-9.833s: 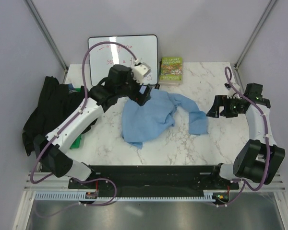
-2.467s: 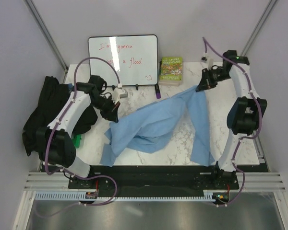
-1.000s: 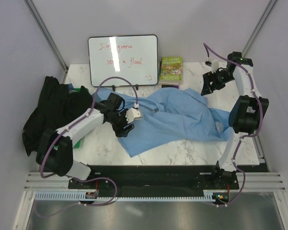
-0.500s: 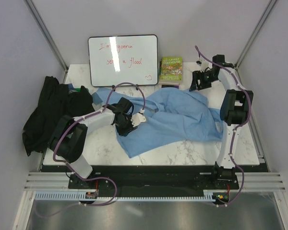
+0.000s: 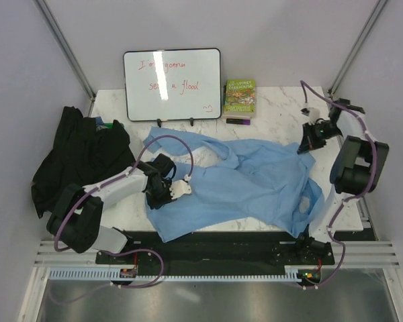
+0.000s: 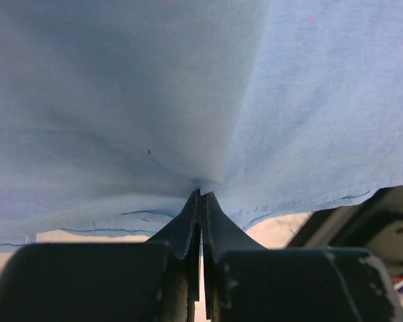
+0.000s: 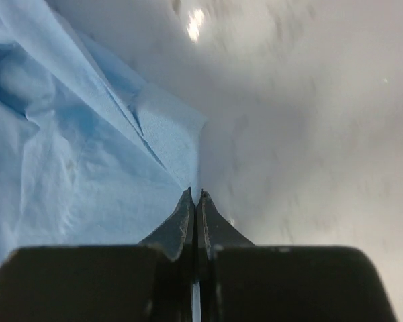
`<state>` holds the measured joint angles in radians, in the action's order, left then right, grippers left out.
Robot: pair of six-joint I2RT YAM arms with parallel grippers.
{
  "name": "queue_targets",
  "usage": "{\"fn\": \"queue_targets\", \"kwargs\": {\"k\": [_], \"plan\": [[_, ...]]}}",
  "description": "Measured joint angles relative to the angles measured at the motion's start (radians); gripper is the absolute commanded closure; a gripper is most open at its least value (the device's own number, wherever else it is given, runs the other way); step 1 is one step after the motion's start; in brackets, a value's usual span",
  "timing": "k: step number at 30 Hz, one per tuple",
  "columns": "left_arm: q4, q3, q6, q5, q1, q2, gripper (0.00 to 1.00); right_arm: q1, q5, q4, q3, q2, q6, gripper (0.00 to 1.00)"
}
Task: Fold and stack the long sleeve shirts
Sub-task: Flatten the shirt out
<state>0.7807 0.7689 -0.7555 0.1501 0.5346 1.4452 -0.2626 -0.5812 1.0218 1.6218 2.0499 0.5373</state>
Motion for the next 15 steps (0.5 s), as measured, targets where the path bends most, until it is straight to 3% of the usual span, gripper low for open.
{"fn": "queue_targets", "kwargs": {"k": [3,4,5,7,8,10,15], "plan": [[0.089,-0.032,-0.044,0.002,0.000,-0.082,0.98,-0.106,0.056,0.057,-0.106,-0.152,0.107,0.92],[0.116,-0.032,-0.064,0.007,0.000,-0.102,0.98,-0.120,0.071,0.078,-0.137,-0.187,0.136,0.83],[0.143,-0.031,-0.085,0.011,0.000,-0.122,0.93,-0.124,0.088,0.114,-0.171,-0.222,0.179,0.54],[0.211,-0.024,-0.124,0.020,0.000,-0.148,0.78,-0.105,0.124,0.213,-0.215,-0.254,0.275,0.37],[0.241,-0.017,-0.137,0.023,0.000,-0.153,0.65,-0.092,0.131,0.232,-0.220,-0.254,0.283,0.30],[0.306,0.021,-0.164,0.045,-0.014,-0.154,0.54,-0.075,0.149,0.270,-0.214,-0.246,0.327,0.27],[0.319,0.301,-0.131,0.167,-0.165,-0.114,0.46,-0.078,0.122,0.325,0.014,-0.196,0.341,0.26]]}}
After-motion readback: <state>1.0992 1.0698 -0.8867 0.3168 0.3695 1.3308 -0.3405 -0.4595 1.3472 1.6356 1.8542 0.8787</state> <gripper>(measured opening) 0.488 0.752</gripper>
